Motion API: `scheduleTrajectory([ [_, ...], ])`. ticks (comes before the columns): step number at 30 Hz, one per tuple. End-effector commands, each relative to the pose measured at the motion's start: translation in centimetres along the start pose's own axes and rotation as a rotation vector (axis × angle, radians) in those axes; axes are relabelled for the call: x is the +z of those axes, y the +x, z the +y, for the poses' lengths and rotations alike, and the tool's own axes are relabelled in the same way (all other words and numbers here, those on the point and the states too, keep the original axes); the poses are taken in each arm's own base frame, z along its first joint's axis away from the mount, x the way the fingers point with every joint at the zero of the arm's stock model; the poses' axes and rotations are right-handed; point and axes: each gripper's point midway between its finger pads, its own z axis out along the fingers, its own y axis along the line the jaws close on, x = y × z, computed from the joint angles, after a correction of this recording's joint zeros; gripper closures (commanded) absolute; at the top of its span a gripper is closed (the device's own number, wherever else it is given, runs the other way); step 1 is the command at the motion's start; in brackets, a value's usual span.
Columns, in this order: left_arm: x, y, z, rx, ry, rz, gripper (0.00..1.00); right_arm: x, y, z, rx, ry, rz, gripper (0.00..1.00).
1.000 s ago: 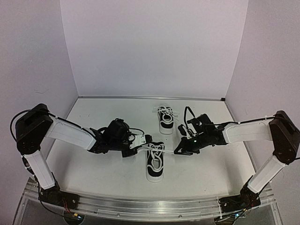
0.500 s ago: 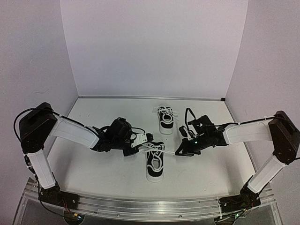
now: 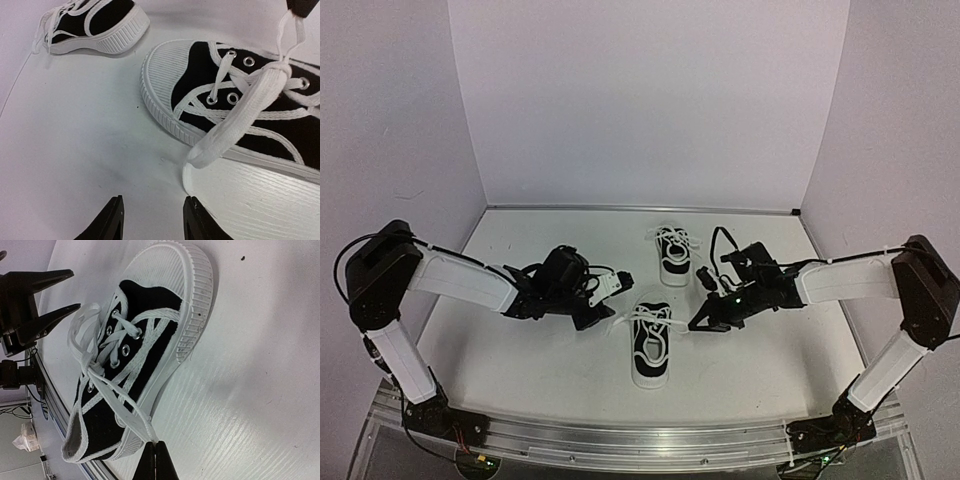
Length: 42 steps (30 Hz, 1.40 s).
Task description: Tie the shoes
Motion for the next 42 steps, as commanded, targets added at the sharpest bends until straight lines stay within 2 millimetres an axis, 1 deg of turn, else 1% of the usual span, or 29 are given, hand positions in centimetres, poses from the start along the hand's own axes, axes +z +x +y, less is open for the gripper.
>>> scheduleTrajectory([
  [1, -2.9, -0.6, -0.1, -0.154, -0.004, -0.064, 0.58, -0.1, -1.2, 1.1, -0.036, -0.043, -0.014, 1.00],
  [4, -3.0, 0.4, -0.9, -0.215, 0.019, -0.050, 0.58, -0.1, -1.2, 1.2, -0.036, -0.042, -0.015, 1.00],
  [7, -2.4, 1.1, -1.7, -0.264, 0.045, -0.045, 0.57, -0.2, -1.2, 1.1, -0.033, -0.040, -0.017, 1.00],
  [10, -1.1, 1.3, -2.4, -0.282, 0.066, -0.020, 0.54, -0.1, -1.2, 1.1, -0.032, -0.041, -0.017, 1.00],
  [12, -0.1, 1.6, -2.4, -0.295, 0.059, -0.006, 0.52, -0.1, -1.2, 1.1, -0.030, -0.039, -0.016, 1.00],
  [15, 1.2, 1.7, -2.4, -0.307, 0.059, 0.008, 0.52, -0.2, -1.3, 1.2, -0.031, -0.039, -0.019, 1.00],
  [19, 2.9, 2.7, -2.9, -0.313, 0.073, 0.062, 0.53, -0.1, -1.3, 1.1, -0.030, -0.037, -0.020, 1.00],
  [20, 3.1, 2.9, -3.0, -0.315, 0.075, 0.072, 0.55, -0.1, -1.3, 1.1, -0.030, -0.038, -0.018, 1.00],
  [21, 3.2, 2.9, -3.2, -0.314, 0.083, 0.077, 0.60, -0.1, -1.3, 1.1, -0.030, -0.038, -0.018, 1.00],
  [23, 3.1, 2.6, -4.0, -0.302, 0.118, 0.082, 0.77, -0.1, -1.4, 1.1, -0.030, -0.036, -0.018, 1.00],
  [25, 2.4, 1.8, -5.4, -0.254, 0.166, 0.086, 0.94, -0.1, -1.5, 1.1, -0.031, -0.037, -0.019, 1.00],
  [26, 1.9, 1.3, -6.1, -0.235, 0.198, 0.082, 0.99, 0.0, -1.5, 1.1, -0.031, -0.036, -0.021, 1.00],
  [28, 0.2, -0.7, -7.4, -0.211, 0.267, 0.036, 1.00, 0.0, -1.6, 1.2, -0.029, -0.036, -0.023, 1.00],
  [29, -0.8, -1.9, -7.9, -0.203, 0.297, 0.005, 1.00, 0.0, -1.7, 1.1, -0.028, -0.035, -0.023, 1.00],
  [33, -4.5, -5.5, -9.7, -0.168, 0.420, -0.075, 1.00, -0.1, -1.8, 1.1, -0.027, -0.032, -0.029, 1.00],
  [36, -6.6, -8.5, -10.4, -0.158, 0.482, -0.170, 1.00, -0.1, -1.9, 1.2, -0.029, -0.032, -0.031, 1.00],
  [39, -7.5, -10.5, -10.3, -0.163, 0.508, -0.231, 1.00, 0.0, -1.8, 1.1, -0.027, -0.031, -0.031, 1.00],
  [42, -6.9, -11.5, -10.5, -0.161, 0.534, -0.247, 1.00, -0.1, -1.8, 1.1, -0.027, -0.032, -0.033, 1.00],
])
